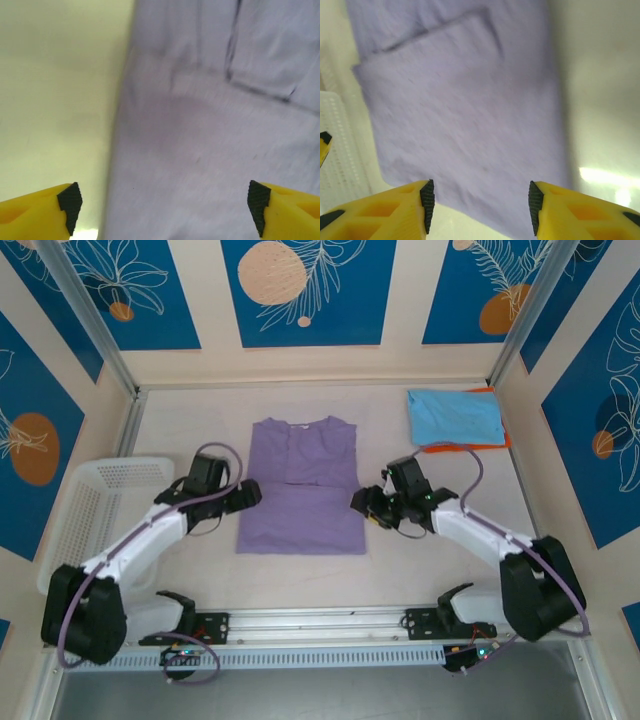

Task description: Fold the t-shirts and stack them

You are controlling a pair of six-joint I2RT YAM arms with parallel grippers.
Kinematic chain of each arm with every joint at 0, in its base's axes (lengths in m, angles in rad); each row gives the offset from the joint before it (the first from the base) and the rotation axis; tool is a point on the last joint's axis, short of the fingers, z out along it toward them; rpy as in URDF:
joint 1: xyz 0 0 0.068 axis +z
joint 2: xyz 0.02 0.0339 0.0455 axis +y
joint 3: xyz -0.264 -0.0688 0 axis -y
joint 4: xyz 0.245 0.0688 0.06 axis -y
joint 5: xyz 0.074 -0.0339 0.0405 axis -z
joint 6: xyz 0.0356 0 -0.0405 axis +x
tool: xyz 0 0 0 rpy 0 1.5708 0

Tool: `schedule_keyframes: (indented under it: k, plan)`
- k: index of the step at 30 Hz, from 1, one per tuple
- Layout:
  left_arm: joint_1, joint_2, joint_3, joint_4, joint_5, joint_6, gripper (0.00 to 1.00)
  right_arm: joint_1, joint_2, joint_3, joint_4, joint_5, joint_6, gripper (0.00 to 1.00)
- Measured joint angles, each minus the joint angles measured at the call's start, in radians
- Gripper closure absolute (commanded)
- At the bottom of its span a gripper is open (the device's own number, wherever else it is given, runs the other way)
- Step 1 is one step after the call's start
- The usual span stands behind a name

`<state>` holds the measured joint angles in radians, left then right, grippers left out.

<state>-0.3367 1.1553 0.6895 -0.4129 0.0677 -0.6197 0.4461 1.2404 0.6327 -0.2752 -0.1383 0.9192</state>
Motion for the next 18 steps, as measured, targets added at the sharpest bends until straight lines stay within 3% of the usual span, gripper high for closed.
schedule_keyframes:
  k: [4,8,18]
  plan:
    - [0.0,-0.086,-0.127,-0.082,0.044,-0.026,0.3,0.031,-0.057,-0.098,-0.054,0.0,0.007,0.38]
    - [-0.001,-0.117,-0.196,-0.115,0.098,-0.056,0.37,0.103,-0.039,-0.106,-0.077,0.001,0.015,0.43]
    - [-0.011,-0.145,-0.261,-0.101,0.179,-0.143,0.45,0.146,0.029,-0.085,-0.11,0.06,0.064,0.49]
